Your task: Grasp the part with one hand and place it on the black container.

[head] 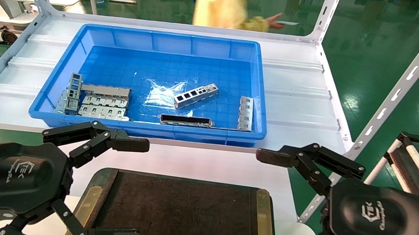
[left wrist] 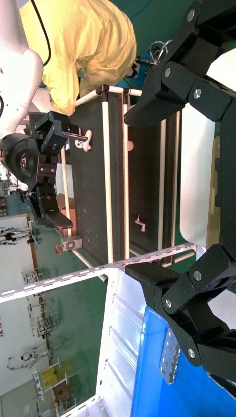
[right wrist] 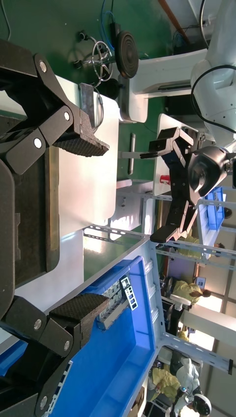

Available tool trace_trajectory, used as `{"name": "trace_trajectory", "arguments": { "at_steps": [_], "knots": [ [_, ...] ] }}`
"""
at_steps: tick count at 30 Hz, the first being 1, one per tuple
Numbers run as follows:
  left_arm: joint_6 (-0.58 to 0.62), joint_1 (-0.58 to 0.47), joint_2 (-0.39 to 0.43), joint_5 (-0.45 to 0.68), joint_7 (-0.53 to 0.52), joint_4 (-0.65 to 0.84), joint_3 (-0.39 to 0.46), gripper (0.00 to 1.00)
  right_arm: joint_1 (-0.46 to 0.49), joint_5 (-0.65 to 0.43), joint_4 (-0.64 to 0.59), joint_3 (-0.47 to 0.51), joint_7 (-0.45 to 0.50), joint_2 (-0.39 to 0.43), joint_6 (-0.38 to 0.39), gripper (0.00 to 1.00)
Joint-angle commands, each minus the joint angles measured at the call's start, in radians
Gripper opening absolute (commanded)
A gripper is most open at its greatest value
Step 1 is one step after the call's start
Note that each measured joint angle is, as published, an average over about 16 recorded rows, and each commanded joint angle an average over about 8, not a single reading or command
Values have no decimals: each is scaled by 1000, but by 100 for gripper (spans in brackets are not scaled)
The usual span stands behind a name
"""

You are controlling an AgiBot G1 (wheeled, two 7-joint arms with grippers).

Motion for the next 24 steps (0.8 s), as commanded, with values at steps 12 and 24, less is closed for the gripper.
{"name": "trace_trajectory", "arguments": {
  "at_steps": [12, 24],
  "knots": [
    [0, 0, 0, 0, 0, 0, 0, 100, 0, 0, 0, 0, 0, 0, 0, 100],
    [0, 0, 0, 0, 0, 0, 0, 100, 0, 0, 0, 0, 0, 0, 0, 100]
  ]
}}
